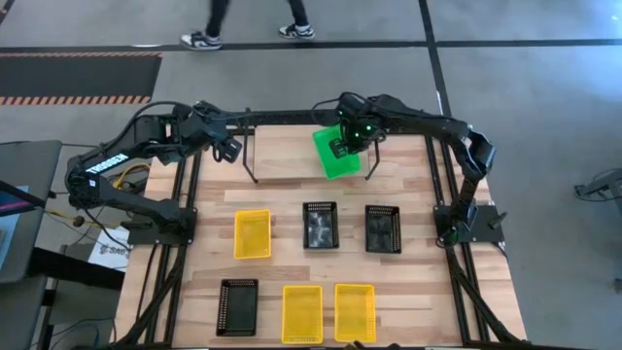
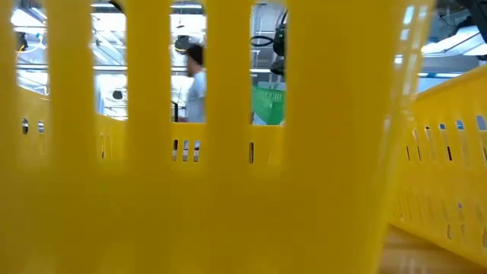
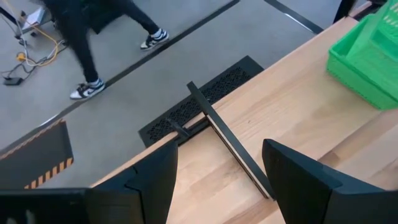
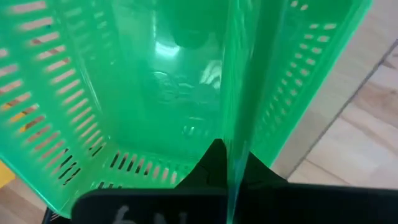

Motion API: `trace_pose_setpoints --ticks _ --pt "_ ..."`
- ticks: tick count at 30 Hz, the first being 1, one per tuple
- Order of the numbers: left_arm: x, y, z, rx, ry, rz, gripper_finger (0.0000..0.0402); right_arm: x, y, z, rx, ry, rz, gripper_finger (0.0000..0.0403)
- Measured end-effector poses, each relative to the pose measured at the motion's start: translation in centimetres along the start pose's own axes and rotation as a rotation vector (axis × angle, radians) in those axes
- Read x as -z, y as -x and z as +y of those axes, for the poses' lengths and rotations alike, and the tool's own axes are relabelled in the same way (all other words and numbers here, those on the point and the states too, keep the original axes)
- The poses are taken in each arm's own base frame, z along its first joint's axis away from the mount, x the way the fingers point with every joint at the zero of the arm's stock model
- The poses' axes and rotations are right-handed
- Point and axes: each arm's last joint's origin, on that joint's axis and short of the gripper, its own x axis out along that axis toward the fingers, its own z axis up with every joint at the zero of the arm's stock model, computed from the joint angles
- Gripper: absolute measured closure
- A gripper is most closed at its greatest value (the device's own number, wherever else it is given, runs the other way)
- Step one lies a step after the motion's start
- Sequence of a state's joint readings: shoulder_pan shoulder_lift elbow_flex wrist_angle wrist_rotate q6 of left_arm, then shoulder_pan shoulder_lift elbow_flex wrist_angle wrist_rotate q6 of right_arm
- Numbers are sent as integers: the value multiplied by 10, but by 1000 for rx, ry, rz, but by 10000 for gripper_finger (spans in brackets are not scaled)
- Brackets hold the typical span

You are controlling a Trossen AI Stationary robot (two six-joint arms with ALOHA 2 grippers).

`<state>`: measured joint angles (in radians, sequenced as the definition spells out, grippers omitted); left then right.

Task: Stack baskets on shelf by color
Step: Stack the green bin on the green bin on the shelf

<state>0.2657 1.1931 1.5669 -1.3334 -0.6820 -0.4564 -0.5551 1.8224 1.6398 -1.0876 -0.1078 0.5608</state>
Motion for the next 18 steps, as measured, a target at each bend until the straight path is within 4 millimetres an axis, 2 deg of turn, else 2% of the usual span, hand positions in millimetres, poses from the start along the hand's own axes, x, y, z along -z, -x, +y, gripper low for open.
trace_pose_setpoints --ticks 9,18 --pt "0 0 0 -5 0 -3 178 -1 15 -9 38 -64 -54 400" --pt "0 0 0 -6 -5 -3 178 7 18 -1 32 -162 -53 400"
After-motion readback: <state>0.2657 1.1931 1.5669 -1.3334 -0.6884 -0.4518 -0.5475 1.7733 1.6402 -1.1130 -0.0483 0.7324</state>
